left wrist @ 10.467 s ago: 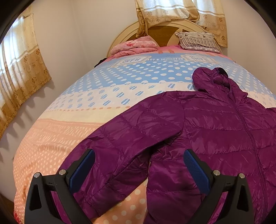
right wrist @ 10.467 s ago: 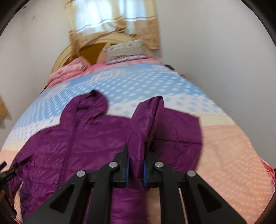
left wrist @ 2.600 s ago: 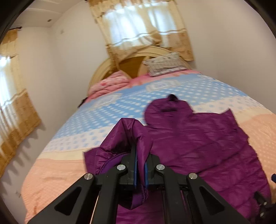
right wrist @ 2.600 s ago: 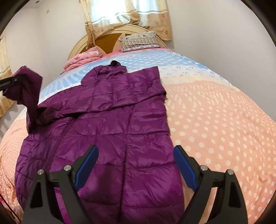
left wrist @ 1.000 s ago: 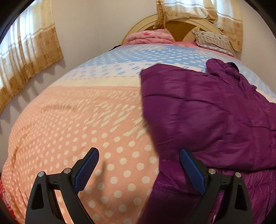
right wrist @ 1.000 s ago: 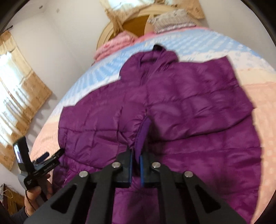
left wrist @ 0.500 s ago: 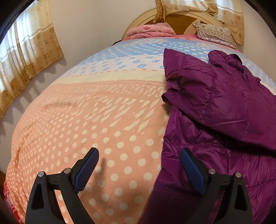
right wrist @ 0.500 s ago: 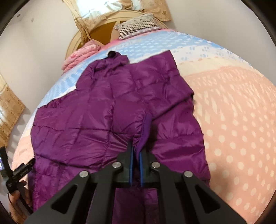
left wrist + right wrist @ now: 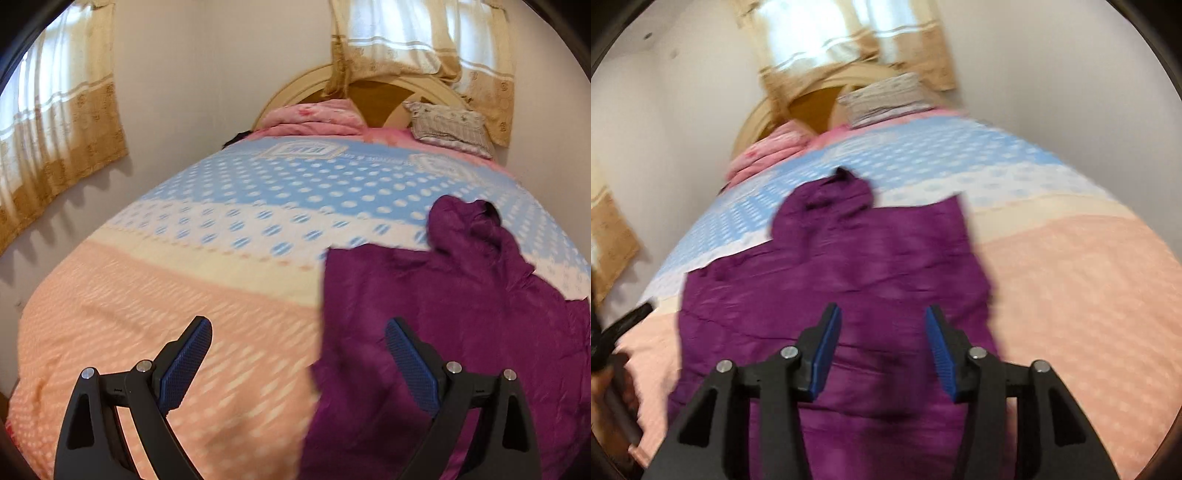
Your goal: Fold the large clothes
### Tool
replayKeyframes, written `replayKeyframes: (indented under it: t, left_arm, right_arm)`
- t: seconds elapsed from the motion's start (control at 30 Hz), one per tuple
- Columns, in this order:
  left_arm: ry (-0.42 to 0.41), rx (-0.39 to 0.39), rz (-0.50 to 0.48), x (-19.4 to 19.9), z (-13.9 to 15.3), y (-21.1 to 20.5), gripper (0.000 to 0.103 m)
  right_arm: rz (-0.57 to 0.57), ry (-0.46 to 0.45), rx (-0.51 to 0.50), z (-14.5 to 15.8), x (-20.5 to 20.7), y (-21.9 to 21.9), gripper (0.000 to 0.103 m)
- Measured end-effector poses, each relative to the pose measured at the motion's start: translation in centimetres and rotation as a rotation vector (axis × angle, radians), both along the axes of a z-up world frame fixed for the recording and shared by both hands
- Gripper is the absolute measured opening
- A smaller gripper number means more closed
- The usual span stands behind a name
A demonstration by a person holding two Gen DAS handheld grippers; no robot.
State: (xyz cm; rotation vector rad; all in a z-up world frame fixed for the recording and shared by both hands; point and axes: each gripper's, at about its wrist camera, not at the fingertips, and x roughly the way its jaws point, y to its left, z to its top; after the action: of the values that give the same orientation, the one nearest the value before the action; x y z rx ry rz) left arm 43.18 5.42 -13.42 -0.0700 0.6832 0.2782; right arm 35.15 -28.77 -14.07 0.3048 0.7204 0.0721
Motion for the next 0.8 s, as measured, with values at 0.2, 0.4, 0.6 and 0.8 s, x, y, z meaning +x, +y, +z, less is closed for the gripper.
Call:
replayKeyframes:
  t: [0.2,0.4,0.6,0.8]
  left_arm:
    - [0.122,0.048,-0.029,4.0,-5.9,-3.6,0.095]
    - [0.163,0.043,-0.037,4.4,-8.8,-4.3,0.095]
    - [0.190,0.018,-0.049,4.9,-9.5,-4.1,0.096]
    - [0.118,-0.012,-0.054,2.9,-5.6,-3.0,0.096]
  right_arm:
    - [0.010,0.077,-0.043,-4.2,3.4,2.4,0.026]
    - [0.007,0.121,-0.053,-7.7,3.7,2.5,0.019]
    - [0.005,0.122,-0.069,-8.0,3.7,2.7,0.019]
    - [0.021,0.077,-0.029,-5.8,2.9,2.0,0.025]
